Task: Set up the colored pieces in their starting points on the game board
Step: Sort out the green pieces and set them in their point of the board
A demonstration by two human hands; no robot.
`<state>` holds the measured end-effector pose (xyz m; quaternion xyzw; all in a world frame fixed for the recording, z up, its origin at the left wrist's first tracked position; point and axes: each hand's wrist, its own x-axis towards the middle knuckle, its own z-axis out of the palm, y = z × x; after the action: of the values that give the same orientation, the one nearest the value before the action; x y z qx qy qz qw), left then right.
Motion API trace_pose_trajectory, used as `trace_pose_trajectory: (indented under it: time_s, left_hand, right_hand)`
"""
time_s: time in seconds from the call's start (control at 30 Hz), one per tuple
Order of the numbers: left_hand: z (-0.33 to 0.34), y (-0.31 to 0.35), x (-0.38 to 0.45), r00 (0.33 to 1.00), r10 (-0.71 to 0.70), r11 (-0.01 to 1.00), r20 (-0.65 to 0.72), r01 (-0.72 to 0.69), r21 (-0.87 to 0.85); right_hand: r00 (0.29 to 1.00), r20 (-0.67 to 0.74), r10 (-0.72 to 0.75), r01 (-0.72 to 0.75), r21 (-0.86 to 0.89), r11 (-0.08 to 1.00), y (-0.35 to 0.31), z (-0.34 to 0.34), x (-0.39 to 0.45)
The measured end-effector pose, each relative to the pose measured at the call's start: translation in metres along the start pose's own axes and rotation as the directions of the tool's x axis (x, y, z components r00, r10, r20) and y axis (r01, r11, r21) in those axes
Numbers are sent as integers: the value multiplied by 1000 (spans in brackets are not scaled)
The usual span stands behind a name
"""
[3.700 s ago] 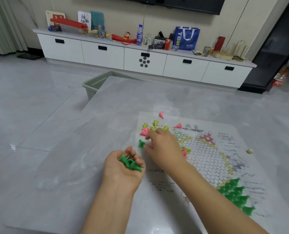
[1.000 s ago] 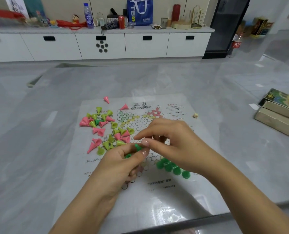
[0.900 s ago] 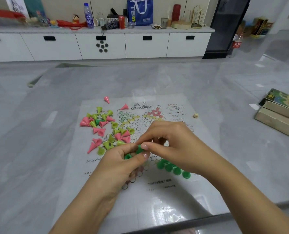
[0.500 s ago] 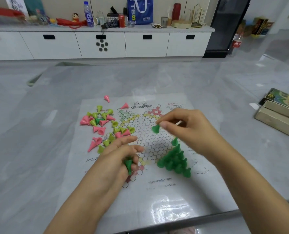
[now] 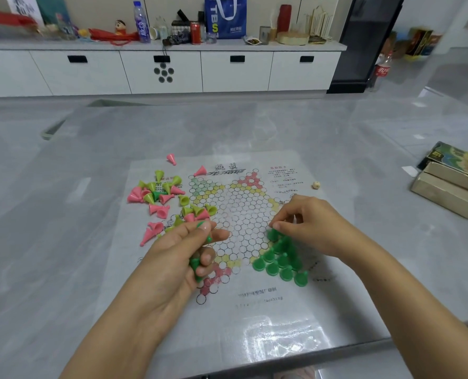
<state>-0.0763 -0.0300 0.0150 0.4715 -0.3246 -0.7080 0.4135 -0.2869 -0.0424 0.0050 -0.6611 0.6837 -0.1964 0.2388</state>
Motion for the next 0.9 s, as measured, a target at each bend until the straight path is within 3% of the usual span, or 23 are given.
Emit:
trace_pose_trajectory:
  time_s: [0.53,0.73,0.9]
  left_hand:
    - [-1,1,-1,998,-10,1000,-68,9,-17]
    - [-2,3,-2,998,4,1000,-69,-5,-14]
    - [-4,8,-3,996,12,999,-91,-15,-31]
  right_hand:
    - [999,12,-32,32,-21,999,1,-3,-4]
    - [996,-90,10,0,114,993,0,-7,-4]
    - [988,-149,35,-22,91,996,0,-10,-3]
